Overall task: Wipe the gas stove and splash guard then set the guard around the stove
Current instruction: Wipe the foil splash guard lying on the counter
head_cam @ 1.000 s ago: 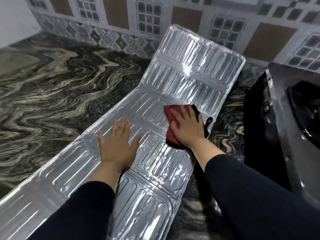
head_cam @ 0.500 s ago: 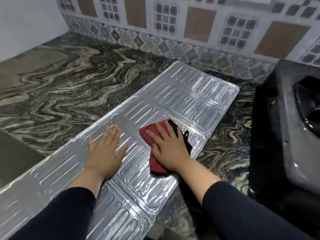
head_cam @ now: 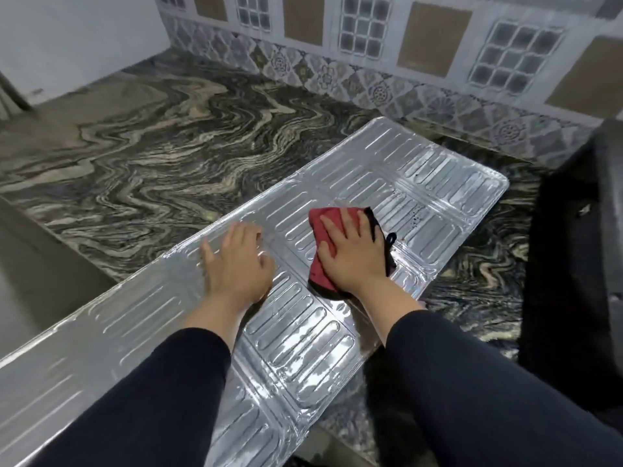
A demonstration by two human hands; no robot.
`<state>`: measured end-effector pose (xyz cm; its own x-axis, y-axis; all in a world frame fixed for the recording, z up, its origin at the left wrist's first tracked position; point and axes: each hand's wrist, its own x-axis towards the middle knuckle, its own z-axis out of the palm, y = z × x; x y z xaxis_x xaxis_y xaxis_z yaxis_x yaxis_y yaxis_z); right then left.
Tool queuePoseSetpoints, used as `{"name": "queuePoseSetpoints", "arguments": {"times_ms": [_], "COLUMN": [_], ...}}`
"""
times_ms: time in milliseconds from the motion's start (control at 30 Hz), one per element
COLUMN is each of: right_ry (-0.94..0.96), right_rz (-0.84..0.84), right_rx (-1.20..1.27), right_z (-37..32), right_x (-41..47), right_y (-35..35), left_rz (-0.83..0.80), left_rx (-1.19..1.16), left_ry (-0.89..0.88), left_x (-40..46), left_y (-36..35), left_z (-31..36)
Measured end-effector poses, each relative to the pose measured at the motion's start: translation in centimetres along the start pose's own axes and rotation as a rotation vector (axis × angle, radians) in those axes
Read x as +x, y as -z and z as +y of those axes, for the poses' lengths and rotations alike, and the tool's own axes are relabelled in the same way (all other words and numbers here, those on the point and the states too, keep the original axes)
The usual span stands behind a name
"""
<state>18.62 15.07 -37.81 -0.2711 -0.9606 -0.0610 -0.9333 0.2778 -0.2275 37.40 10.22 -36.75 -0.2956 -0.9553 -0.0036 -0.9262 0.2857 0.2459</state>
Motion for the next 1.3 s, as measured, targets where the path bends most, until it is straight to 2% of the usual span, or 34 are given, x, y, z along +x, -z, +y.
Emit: {"name": "queuePoseSetpoints", "arguments": {"times_ms": [167, 267, 500, 667, 833, 967, 1033, 1300], "right_ry": [0.080, 0.077, -0.180, -0.369, -0.450, -0.501, -0.463, 0.045], "right_rz": [0.039, 0.068, 0.050, 0.068, 0.053, 0.054, 0.039, 0.016], "right_rx": [0.037, 0.034, 0.013, -0.009, -0.006, 0.034, 0.062, 0.058], "right_z": [0.2, 1.5, 7.3, 12.5, 16.7, 17.4, 15.9, 3.5], "right_x": [-1.5, -1.9, 2.0, 7.0, 11.2, 13.2, 13.4, 7.9], "right_y": [-0.5, -0.7, 1.4, 3.0, 4.5, 5.1, 4.9, 1.3], "left_rz": [-0.043, -0.068, -0.052, -0.053, -0.049, -0.054, -0.064, -0.057], "left_rx": [-0.076, -0.023, 0.076, 0.061, 0.073, 0.080, 0.081, 0.045], "left_ry": [-0.023, -0.038, -0.078, -0.065, -0.056, -0.043, -0.035, -0.031], "left_x": [4.3, 5.0, 5.3, 5.1, 5.1, 5.0, 5.0, 5.1], "left_y": [-1.6, -3.2, -4.0, -4.1, -3.8, -3.8, -3.7, -3.6], "left_z": [4.7, 5.7, 5.1, 5.0, 5.3, 5.6, 5.7, 5.9]}}
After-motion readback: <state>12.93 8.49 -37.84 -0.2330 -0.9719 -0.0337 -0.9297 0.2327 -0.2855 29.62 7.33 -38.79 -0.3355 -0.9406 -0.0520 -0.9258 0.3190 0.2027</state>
